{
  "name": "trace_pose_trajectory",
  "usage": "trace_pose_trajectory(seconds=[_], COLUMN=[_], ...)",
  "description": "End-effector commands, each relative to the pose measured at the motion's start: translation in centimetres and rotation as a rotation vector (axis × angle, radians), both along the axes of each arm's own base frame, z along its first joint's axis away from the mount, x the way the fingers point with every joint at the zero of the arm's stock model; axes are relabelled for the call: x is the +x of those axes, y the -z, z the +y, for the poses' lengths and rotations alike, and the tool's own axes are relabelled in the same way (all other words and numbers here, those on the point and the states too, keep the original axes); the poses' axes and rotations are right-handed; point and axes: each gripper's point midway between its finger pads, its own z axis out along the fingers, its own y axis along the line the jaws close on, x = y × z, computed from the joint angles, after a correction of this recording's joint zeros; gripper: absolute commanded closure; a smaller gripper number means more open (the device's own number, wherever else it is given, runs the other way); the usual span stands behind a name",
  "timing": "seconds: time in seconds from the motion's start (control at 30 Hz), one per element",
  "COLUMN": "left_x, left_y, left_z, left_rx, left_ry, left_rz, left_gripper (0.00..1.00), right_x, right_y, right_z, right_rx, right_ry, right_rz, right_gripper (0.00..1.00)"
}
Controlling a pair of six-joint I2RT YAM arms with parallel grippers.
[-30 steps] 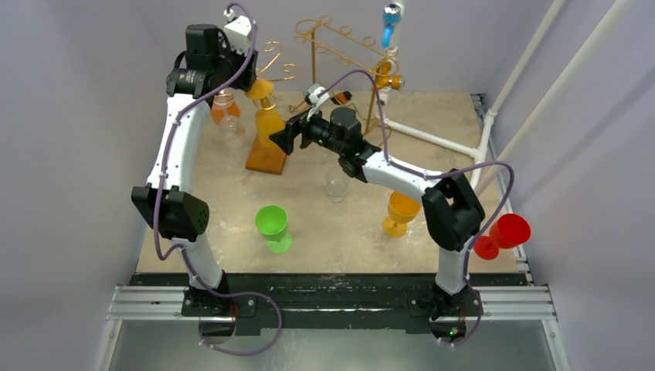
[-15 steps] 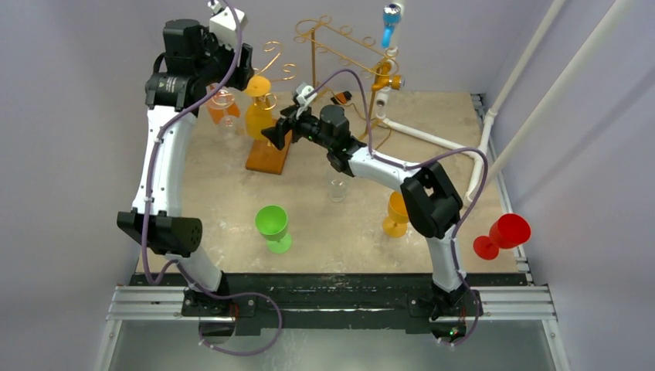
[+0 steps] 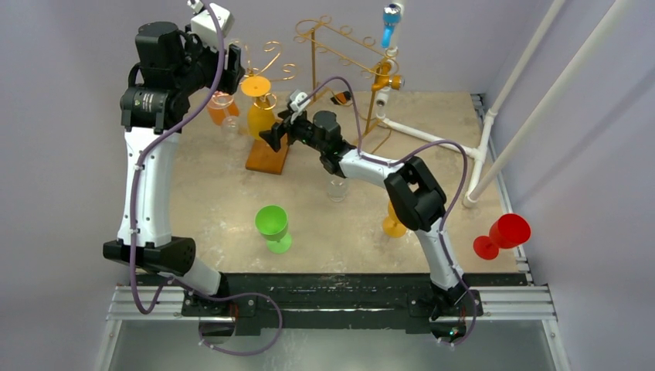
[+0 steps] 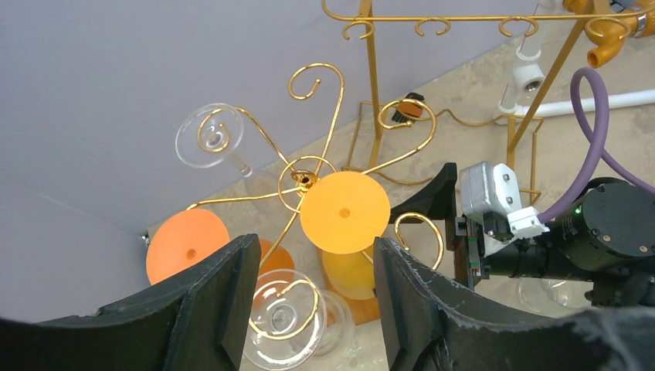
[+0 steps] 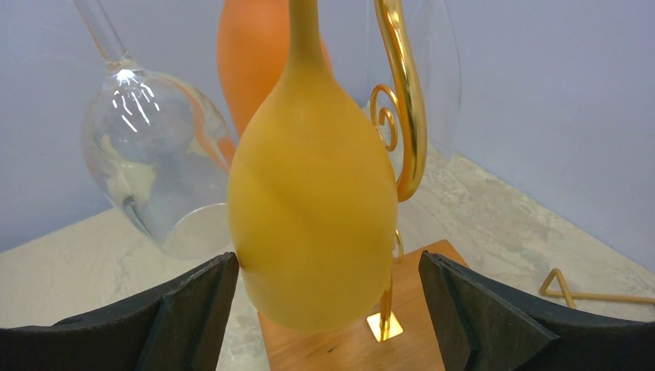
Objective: Place the wine glass upside down on the wine glass rack
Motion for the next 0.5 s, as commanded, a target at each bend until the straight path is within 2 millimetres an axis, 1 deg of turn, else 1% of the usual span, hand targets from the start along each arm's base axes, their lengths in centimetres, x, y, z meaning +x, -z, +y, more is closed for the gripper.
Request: trace_pose_trajectory(seconds=[0.0, 0.1, 0.27, 0.37, 0.47], left_x=[-0.5, -0.7, -1.0, -1.1, -1.0], left_y=[-0.3, -0.3, -0.4, -0.3, -0.2], left_z=[0.3, 0.3, 0.4, 0.6, 0.7], left_rx=[0.011, 0.010, 0.013, 0.021, 0.026], left_ry=[-0.005, -0.007, -0.011, -0.017, -0.022], left_rz=[-0.005, -0.003, -0.003, 0.000, 0.002], left_gripper=[0.41, 0.41, 0.41, 0.42, 0.42], right_x=[1.0, 1.6, 2.3, 2.4, 2.1], right_y=[-5.2, -4.9, -4.3, -4.1, -4.4], right_z=[0.5, 0.6, 1.5, 1.5, 1.5], right_rx=[0.092, 0.112, 0.122, 0.142, 0.162], right_ry=[0.044, 0.065, 0.057, 0.061, 0.050], right_rz=[-0.127, -0.131, -0.131, -0.135, -0.153], right_gripper=[0.03, 0.04, 0.04, 0.04, 0.04])
